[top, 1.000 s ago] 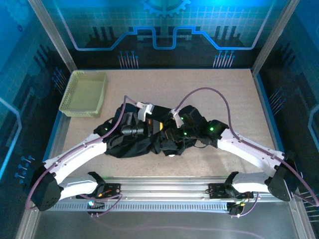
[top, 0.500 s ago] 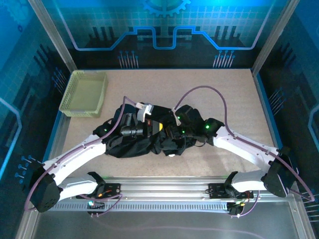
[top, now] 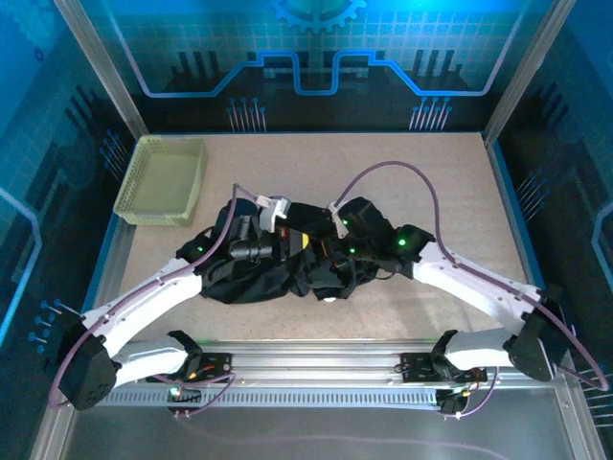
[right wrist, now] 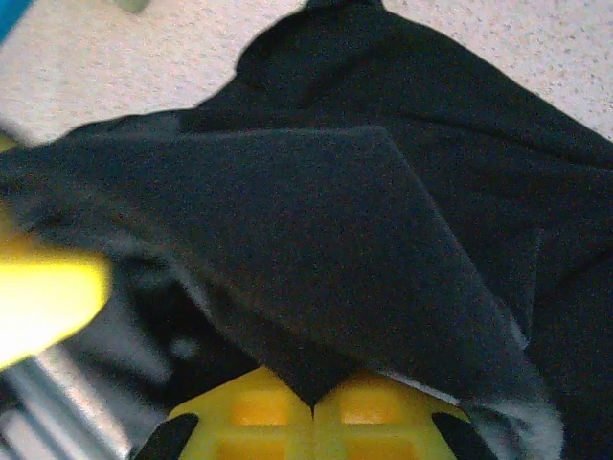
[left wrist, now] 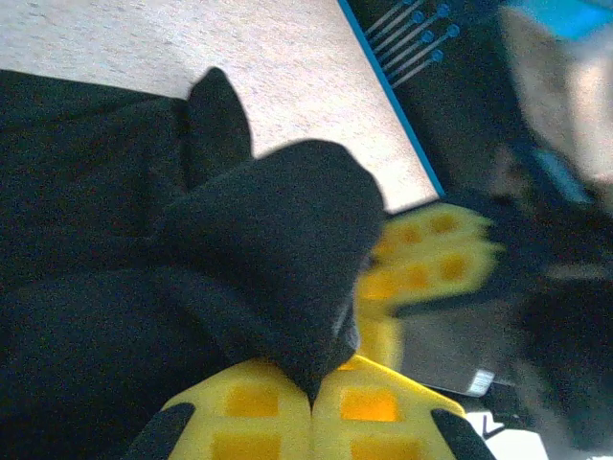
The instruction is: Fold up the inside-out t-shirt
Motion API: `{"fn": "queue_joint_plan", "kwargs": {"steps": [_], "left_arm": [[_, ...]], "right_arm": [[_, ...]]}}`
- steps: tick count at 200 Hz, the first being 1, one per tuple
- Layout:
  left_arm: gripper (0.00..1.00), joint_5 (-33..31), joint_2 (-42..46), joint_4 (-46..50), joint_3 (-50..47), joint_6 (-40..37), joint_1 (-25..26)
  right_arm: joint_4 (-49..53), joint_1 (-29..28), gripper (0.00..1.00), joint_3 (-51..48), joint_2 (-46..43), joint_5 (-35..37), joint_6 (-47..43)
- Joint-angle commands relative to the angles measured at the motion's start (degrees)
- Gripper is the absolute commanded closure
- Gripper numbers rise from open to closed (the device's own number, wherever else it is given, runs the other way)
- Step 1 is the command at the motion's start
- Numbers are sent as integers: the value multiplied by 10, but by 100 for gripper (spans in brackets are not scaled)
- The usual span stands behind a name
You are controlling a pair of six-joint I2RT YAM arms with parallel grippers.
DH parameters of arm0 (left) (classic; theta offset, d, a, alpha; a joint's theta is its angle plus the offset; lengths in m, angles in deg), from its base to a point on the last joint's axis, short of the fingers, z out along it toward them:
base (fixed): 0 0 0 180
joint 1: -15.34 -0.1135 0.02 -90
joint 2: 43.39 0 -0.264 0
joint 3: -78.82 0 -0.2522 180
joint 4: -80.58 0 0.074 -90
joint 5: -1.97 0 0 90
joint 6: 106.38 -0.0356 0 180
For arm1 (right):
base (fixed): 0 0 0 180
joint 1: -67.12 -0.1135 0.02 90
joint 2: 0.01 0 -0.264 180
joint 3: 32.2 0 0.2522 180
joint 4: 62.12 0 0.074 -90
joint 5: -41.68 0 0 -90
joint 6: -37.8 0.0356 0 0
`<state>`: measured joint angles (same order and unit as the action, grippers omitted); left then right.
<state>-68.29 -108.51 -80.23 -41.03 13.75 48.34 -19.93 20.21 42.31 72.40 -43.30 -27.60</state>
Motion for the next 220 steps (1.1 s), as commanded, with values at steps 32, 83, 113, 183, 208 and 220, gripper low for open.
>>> {"fn": "queue_joint_plan", "kwargs": {"steps": [32,83,113,183,208,220], "left_arm": [[96,-2,-44,14,11,11,-65],[42,-105,-84,165,73,-36,-55],[33,-155,24,163,50,-88,29],[37,-96,50,103,50,-81,76],[43,-69,28,77,60,-81,79],[46,-55,20,63,61,-76,80]], "right_arm": [[-29,14,100,9,-113,-132,-9],[-107,54,100,-25,-137,-205,29],[-120,69,100,-31,-125,-211,39],[-132,67,100,-25,-103,-236,34],[-132,59,100,-26,-105,-232,30],[-133,56,100,-27,-105,-231,29]]}}
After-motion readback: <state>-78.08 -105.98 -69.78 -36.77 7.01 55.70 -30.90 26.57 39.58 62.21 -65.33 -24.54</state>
